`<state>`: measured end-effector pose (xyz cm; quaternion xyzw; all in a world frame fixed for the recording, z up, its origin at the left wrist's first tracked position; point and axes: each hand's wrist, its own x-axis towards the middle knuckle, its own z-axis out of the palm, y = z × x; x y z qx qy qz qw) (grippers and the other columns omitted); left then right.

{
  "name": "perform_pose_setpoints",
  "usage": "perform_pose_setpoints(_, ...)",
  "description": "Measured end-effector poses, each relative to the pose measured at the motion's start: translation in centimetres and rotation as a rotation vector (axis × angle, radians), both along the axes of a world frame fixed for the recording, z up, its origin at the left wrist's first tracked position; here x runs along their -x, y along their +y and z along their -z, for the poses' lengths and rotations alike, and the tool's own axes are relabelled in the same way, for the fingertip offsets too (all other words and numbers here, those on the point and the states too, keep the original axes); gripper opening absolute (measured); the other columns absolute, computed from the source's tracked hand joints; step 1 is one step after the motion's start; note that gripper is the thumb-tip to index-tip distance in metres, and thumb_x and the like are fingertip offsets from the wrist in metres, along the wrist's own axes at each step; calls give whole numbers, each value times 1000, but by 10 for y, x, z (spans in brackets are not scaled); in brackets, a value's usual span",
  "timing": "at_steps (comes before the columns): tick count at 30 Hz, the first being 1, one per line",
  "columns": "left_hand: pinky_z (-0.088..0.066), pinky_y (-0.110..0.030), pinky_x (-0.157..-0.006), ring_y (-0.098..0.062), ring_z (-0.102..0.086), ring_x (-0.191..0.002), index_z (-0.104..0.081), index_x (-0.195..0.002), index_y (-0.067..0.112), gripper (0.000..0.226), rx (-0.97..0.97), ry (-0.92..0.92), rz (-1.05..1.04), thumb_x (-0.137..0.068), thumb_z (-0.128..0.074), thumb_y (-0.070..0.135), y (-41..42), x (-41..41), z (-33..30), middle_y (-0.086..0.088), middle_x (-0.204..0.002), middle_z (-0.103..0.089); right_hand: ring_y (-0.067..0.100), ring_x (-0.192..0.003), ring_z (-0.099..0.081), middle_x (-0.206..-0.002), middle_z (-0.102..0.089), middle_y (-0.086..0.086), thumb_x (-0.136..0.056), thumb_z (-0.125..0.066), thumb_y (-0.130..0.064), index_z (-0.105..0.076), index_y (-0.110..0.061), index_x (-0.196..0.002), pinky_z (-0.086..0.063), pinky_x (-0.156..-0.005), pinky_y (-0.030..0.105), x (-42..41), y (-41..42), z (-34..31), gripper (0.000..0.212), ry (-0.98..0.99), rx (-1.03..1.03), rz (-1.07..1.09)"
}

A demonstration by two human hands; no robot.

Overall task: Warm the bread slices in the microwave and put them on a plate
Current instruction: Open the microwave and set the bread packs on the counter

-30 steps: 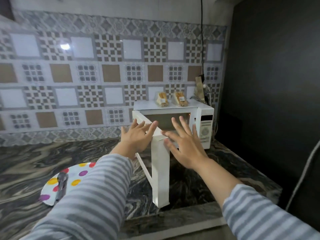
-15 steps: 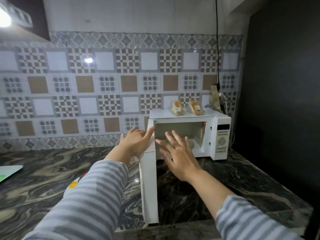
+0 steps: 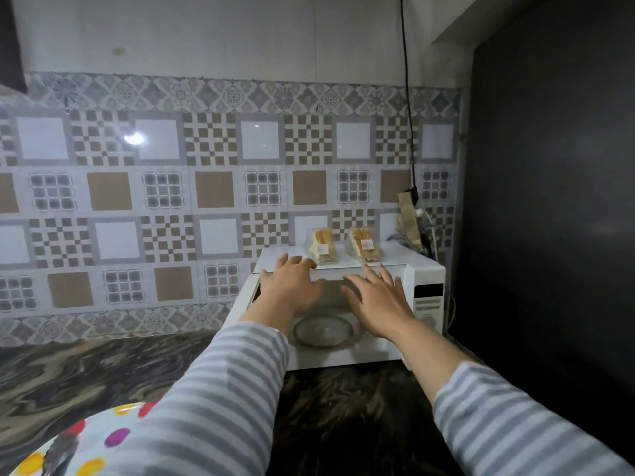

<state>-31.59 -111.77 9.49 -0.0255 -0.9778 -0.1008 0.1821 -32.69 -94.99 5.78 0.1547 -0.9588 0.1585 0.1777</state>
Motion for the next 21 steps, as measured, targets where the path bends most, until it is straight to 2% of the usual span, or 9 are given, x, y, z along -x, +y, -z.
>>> perform_pose_setpoints(7, -19, -55, -115, -21, -11, -146, -24, -148, 28, 59, -165, 102, -72, -95, -45, 43, 27, 118, -8, 4, -159, -16, 31, -147, -6, -161, -11, -2, -99, -40, -44, -25, -33, -148, -9, -119, 51, 130, 28, -25, 53, 37, 57, 23)
perform_pose_setpoints(13, -23, -56, -114, -30, -8, -147, -17, -149, 34, 62, -259, 128, -151, -95, -45, 46, 26, 202, -18, 2, -161, -6, 33, -138, -25, -152, -25, 1, -94, -50, -41, -34, -35, -138, -28, -112, 52, 217, 33, -48, 48, 80, 133, -62)
perform_pose_setpoints(16, -31, -54, -108, -37, -18, -143, -17, -148, 38, 62, -289, 112, -185, -94, -44, 48, 28, 228, -17, -1, -161, -5, 39, -142, -19, -160, -4, 3, -92, -50, -50, -17, -38, -148, -28, -111, 55, 248, 30, -48, 66, -28, 172, -55)
perform_pose_setpoints(18, -35, -53, -105, -39, -30, -137, -18, -147, 39, 64, -323, 89, -201, -90, -45, 52, 30, 241, -14, -2, -160, -6, 39, -140, -25, -161, 3, 4, -91, -51, -52, -11, -41, -150, -33, -109, 49, 262, 27, -46, 72, -87, 219, -49)
perform_pose_setpoints(21, -37, -50, -104, -37, -38, -133, -15, -149, 37, 76, -350, 6, -223, -86, -55, 54, 29, 249, -8, -8, -158, -9, 35, -131, -41, -157, -14, 4, -88, -54, -49, -15, -43, -147, -39, -99, 38, 271, 27, -43, 71, -131, 298, -67)
